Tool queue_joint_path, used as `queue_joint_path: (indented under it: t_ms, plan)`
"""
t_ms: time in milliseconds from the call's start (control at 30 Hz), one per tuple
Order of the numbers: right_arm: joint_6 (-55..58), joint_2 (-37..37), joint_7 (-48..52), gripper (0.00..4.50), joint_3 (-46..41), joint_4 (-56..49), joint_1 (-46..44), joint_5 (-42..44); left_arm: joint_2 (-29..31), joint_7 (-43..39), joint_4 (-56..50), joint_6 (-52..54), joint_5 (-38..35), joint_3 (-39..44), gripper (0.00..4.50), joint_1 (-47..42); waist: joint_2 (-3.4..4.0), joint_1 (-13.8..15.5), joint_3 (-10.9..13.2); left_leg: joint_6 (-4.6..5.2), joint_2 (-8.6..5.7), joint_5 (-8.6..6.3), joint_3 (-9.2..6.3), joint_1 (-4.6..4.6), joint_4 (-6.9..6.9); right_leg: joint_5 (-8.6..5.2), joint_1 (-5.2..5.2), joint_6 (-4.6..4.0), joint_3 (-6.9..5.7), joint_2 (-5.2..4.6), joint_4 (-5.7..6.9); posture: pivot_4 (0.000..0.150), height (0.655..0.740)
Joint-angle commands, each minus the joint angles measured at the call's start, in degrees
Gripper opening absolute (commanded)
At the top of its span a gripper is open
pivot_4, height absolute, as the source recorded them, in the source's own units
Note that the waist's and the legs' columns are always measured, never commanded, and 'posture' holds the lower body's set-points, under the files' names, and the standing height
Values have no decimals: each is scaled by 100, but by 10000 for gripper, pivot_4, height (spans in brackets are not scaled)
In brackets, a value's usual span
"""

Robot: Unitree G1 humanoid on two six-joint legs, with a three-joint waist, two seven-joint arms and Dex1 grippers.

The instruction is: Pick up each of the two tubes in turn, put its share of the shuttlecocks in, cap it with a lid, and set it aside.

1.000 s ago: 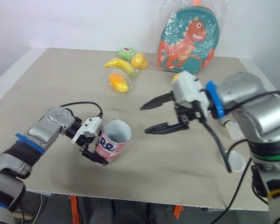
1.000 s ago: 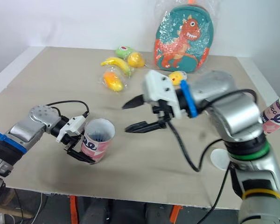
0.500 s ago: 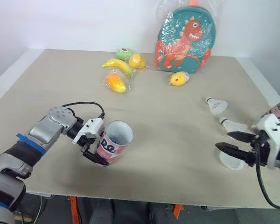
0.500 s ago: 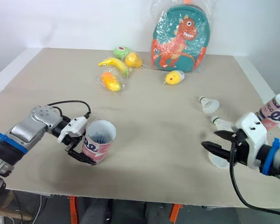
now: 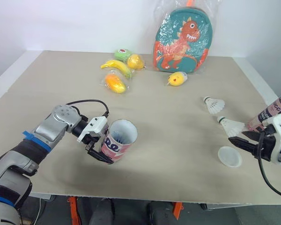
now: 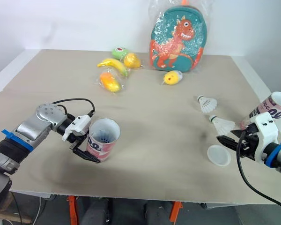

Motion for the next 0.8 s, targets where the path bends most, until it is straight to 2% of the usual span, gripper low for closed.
queue_joint_path:
  t_ms: [33, 367, 567, 667, 800]
  plan:
    - [-101, -48, -22, 31969, 91, 80, -236, 102, 9, 7, -51, -35, -4, 148, 36660, -93, 0, 1, 0, 1, 0, -1, -2, 0, -4, -3, 0, -2, -1, 0, 0, 1500, 7400]
    - [-426, 7, -265, 31969, 784, 994, -971, -121, -42, 7, -148, 74, 23, 240, 36660, -74, 1, -2, 0, 1, -1, -2, -2, 1, -6, -5, -2, 1, -1, 1, 0, 1500, 7400]
    - [-550, 99, -403, 31969, 911, 1292, -1174, -171, -32, 7, -201, 132, 33, 302, 36660, -37, 1, -1, 0, 1, -1, -1, -3, 1, -6, -4, -1, 2, -1, 1, 0, 1500, 7400]
    - [-752, 210, -603, 24137, 1140, 1693, -1442, -373, -4, 7, -203, 118, 24, 316, 36660, -9, 1, -2, 0, 1, 0, -1, -2, 1, -5, -4, -2, 2, -2, 1, 0, 1500, 7400]
    - [-904, 157, -638, 4621, 1277, 1850, -1492, -544, -1, 7, -165, 79, 44, 325, 36660, 3, 2, -3, 0, 1, 0, -1, -2, 1, -5, -1, -3, 1, -1, 2, 0, 1500, 7400]
